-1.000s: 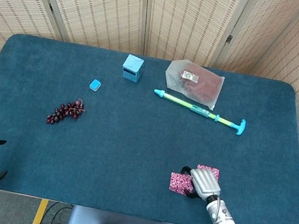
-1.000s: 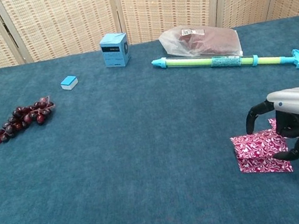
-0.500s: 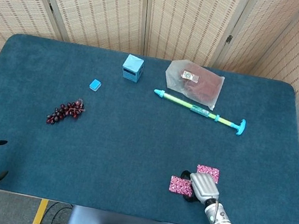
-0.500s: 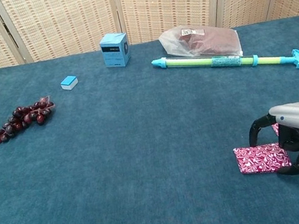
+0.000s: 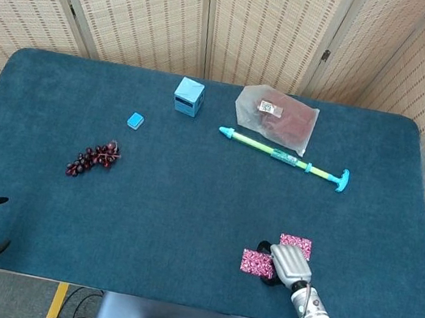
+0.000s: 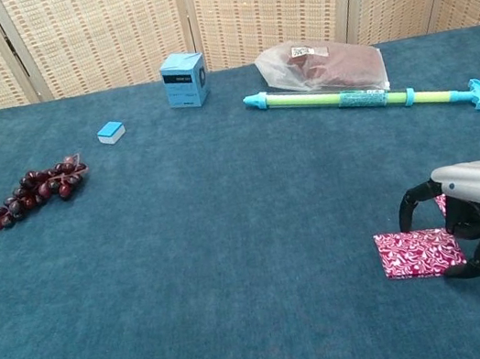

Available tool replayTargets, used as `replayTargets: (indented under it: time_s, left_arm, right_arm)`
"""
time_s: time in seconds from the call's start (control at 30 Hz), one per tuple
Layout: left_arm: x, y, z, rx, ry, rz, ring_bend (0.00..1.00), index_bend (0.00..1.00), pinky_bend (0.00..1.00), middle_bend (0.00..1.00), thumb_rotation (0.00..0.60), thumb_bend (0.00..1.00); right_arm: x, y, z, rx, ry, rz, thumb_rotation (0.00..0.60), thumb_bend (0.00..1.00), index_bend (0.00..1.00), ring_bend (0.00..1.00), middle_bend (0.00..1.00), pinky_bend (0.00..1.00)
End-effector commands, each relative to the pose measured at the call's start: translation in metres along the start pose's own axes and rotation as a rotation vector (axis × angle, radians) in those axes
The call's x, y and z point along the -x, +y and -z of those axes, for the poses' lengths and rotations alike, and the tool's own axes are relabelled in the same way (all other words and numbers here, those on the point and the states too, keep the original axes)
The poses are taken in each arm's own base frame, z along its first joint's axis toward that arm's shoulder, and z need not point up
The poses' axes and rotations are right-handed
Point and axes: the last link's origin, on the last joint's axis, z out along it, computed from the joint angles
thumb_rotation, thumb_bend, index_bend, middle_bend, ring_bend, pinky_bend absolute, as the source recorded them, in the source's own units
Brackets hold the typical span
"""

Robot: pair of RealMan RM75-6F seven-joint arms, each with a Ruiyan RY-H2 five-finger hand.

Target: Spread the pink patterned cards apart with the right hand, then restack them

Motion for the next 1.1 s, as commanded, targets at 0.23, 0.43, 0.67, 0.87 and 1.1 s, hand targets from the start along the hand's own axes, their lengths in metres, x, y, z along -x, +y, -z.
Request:
replayTargets:
  time_s: [0.23, 0.43, 0.67, 0.87, 1.1]
  left_arm:
    - [0.0, -0.001, 0.001, -0.004, 0.0, -0.001, 0.02, 0.24, 0.09, 0.03, 0.6, 0.23]
    - [0.0, -0.001, 0.001, -0.003, 0.001, 0.0, 0.02, 0.24, 0.09, 0.03, 0.6, 0.23]
    - [-0.002, -0.001, 0.0, -0.002, 0.005, -0.001, 0.02, 0.24, 0.09, 0.03, 0.6, 0.23]
    - [-0.001, 0.002, 0.0, 0.005, 0.001, 0.003, 0.02, 0.24, 0.09, 0.03, 0.6, 0.23]
    - [-0.002, 0.005, 0.0, 0.012, 0.002, 0.0, 0.02, 0.24, 0.09, 0.03, 0.6, 0.23]
  right_arm:
    - [-0.001, 0.0, 0.001, -0.003, 0.004, 0.009, 0.6, 0.25, 0.3, 1.0, 1.0, 1.0]
    - [-0.001, 0.0, 0.002, -0.005, 0.004, 0.01, 0.6, 0.25, 0.29, 1.0, 1.0, 1.0]
    - [-0.016, 0.013, 0.011, 0.024, 0.063, 0.022, 0.6, 0.25, 0.29, 1.0, 1.0, 1.0]
    - [-0.026, 0.039, 0.015, 0.094, 0.08, 0.067, 0.6, 0.25, 0.29, 1.0, 1.0, 1.0]
    - [-0.026, 0.06, 0.013, 0.161, 0.085, 0.063, 0.6, 0.25, 0.29, 1.0, 1.0, 1.0]
